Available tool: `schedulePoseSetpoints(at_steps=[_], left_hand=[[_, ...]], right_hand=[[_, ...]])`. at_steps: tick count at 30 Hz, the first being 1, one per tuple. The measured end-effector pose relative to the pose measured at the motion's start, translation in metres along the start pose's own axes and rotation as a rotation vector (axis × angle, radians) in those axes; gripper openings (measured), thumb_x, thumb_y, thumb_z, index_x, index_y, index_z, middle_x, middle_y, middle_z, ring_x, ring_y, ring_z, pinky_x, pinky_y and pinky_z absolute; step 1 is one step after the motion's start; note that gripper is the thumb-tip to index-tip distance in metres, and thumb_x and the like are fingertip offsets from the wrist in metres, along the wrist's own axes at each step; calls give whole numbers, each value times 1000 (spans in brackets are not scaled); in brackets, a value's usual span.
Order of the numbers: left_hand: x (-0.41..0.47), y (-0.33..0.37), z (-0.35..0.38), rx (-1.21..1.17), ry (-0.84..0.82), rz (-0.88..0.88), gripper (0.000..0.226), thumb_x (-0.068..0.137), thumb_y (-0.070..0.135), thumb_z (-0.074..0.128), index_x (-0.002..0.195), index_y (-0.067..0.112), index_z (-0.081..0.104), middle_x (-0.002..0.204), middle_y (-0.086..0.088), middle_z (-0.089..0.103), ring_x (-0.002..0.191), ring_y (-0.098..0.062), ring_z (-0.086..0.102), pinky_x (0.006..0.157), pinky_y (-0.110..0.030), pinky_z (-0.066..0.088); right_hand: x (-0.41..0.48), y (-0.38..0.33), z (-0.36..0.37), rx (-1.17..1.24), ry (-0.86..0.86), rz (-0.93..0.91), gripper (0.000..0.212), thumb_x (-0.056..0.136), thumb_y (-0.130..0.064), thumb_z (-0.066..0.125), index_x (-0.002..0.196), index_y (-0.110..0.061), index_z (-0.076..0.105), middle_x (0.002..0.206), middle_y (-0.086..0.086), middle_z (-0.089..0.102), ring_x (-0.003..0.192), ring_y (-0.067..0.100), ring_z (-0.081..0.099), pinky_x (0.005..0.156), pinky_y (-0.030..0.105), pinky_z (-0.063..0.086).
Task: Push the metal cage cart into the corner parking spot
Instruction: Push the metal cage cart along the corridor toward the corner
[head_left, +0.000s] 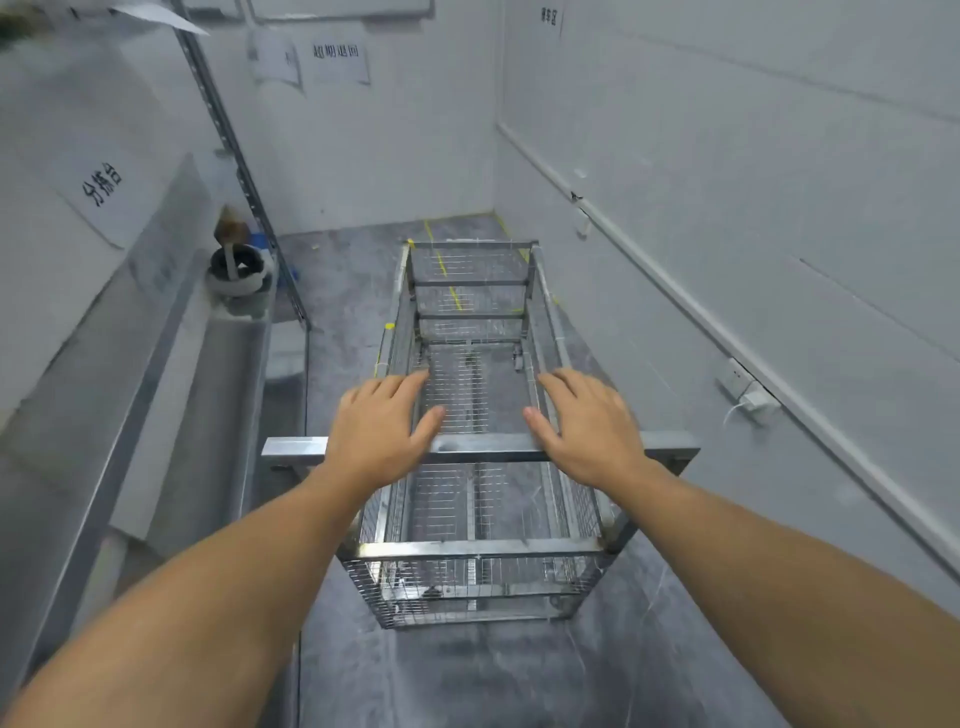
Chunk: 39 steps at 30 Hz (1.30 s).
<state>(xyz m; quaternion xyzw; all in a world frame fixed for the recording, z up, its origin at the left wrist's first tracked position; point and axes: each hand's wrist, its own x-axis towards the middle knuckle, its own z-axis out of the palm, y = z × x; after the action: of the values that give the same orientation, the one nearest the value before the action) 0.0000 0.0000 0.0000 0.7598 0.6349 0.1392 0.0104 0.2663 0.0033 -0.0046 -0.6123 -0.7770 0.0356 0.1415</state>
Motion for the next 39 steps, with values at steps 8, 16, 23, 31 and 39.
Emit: schedulePoseSetpoints(at_steps=[8,16,23,31,39], left_hand=[[0,-23,22,19,-133,99,65,90,70,23,138,32,45,132,9,56,119,-18,52,92,-41,43],[9,-33,27,86,-94,217,64,86,78,13,102,34,57,87,14,63,82,-12,60,65,-33,50],[26,-36,30,122,-39,270,58,85,77,16,75,28,46,68,10,52,62,-13,50,49,-27,32],[70,-44,40,146,-4,267,61,85,78,18,82,29,53,75,11,57,70,-13,55,52,-28,36],[127,-54,52,163,23,262,54,87,77,24,74,29,46,70,14,49,70,-13,47,63,-31,34]], right_hand=[[0,12,24,-95,-118,-48,65,96,-71,20,145,-33,41,143,-6,51,131,20,45,111,49,29],[7,21,32,-167,-101,-215,75,90,-79,8,119,-31,58,109,-8,61,100,18,58,84,39,45],[17,26,46,-290,124,-175,68,95,-74,16,90,-22,59,81,-2,63,75,27,57,68,40,41],[55,31,54,-275,165,-89,59,91,-74,28,91,-23,59,84,-1,64,82,28,58,72,41,40],[116,51,63,-273,174,-89,60,92,-74,27,92,-24,60,83,-4,63,80,24,57,72,39,37]])
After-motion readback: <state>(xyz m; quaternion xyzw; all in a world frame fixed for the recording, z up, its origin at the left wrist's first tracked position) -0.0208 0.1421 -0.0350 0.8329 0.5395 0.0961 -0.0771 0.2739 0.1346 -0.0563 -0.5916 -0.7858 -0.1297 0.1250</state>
